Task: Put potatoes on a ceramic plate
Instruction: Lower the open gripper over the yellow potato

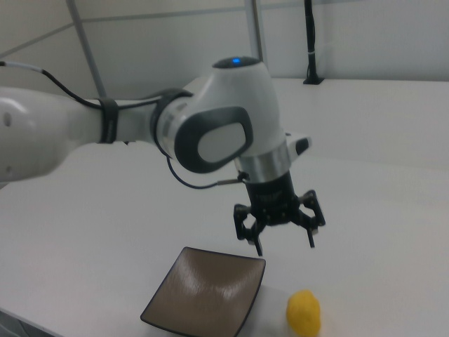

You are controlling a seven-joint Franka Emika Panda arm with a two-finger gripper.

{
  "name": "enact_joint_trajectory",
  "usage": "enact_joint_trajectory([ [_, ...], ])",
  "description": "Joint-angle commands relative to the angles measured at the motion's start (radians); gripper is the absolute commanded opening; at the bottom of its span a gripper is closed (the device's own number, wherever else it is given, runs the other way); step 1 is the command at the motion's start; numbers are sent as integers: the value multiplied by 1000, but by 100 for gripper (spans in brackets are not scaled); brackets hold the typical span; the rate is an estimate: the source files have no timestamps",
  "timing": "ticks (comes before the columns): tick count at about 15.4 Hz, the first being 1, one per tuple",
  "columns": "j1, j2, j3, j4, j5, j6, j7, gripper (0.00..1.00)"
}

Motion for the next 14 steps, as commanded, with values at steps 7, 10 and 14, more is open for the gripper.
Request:
enact_joint_trajectory([
  [7, -38, 160, -3, -38, -58, 185, -56, 100],
  [10, -46, 177, -2, -53, -61, 194, -56, 100],
  [14, -46, 186, 4, -73, -61, 201, -56, 100],
])
